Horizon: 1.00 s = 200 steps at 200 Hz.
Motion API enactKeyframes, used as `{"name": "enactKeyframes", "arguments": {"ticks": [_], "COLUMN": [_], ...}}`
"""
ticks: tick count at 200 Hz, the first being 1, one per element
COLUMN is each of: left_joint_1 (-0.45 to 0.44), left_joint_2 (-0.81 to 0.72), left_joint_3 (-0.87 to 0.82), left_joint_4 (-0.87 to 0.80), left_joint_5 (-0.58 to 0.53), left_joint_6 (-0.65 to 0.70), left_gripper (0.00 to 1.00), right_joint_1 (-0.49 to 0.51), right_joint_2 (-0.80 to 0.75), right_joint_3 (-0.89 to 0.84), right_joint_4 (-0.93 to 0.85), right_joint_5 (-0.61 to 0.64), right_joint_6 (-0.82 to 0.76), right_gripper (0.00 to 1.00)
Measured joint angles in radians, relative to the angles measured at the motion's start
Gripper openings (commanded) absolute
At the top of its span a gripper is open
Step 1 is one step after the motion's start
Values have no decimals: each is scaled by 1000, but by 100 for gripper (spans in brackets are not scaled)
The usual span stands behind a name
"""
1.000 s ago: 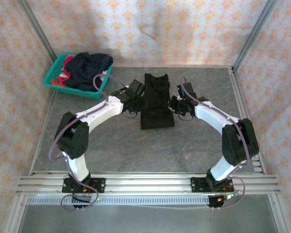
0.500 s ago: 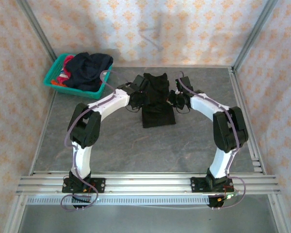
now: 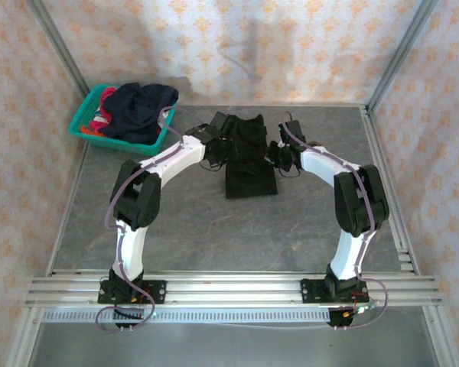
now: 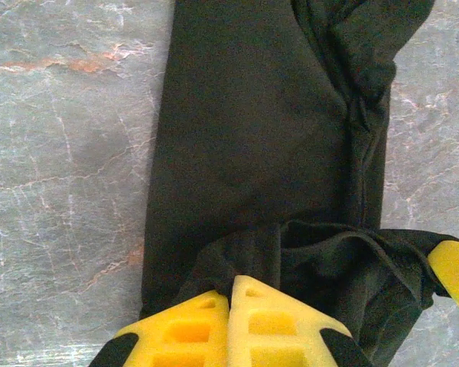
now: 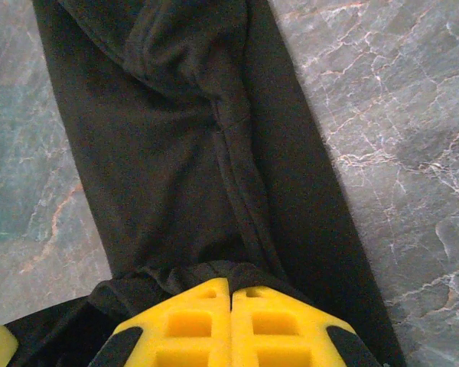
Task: Fold and stack the t-shirts
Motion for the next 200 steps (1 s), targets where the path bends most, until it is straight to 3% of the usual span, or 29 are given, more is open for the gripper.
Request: {"name": "enactKeyframes", "arguments": {"ticks": [62,200], "left_joint_1": [0,42], "left_joint_2": [8,169], "left_joint_3": [118,197], "left_joint_4": [-52,-78], "left_joint_5": [-3,-26], "left_joint_6": [8,27], "left_gripper": [0,0], "right_joint_1": [-4,-19], "right_joint_2": [-32,183], "right_joint_3": [11,142], "right_joint_4": [13,25], "right_joint_5": [3,19], "right_joint_6": [1,0], "right_gripper": [0,0]}}
